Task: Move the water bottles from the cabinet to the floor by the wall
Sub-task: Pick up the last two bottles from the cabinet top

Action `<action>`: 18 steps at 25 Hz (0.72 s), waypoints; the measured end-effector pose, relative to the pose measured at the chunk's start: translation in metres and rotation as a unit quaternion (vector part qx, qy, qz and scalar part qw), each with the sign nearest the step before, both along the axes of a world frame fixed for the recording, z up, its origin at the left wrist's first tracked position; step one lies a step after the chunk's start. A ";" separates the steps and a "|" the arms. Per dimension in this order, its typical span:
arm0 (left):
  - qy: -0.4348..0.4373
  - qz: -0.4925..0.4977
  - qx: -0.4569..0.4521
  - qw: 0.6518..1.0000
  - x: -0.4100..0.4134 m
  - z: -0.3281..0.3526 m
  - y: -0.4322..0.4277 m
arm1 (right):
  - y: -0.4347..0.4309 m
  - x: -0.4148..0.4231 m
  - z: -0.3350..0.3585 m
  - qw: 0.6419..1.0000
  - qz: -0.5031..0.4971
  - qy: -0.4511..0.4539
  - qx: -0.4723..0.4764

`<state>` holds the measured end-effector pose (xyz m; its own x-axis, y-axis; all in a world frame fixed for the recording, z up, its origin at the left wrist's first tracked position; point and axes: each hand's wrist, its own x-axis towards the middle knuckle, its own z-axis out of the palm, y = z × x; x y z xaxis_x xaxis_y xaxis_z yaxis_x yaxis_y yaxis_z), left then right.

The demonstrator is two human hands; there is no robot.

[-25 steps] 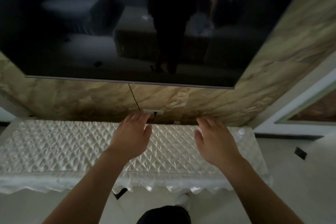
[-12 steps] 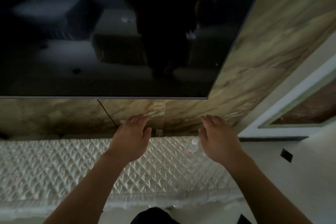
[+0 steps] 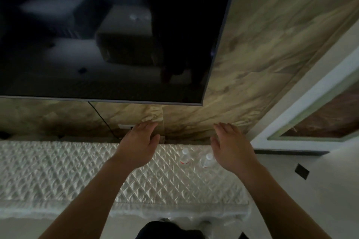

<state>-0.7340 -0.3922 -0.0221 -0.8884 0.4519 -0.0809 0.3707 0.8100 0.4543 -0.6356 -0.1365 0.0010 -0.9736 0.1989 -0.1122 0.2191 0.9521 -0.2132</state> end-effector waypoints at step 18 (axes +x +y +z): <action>-0.079 0.094 0.015 0.992 0.040 -0.083 0.093 | 0.079 -0.008 -0.109 0.996 0.048 -0.038 -0.071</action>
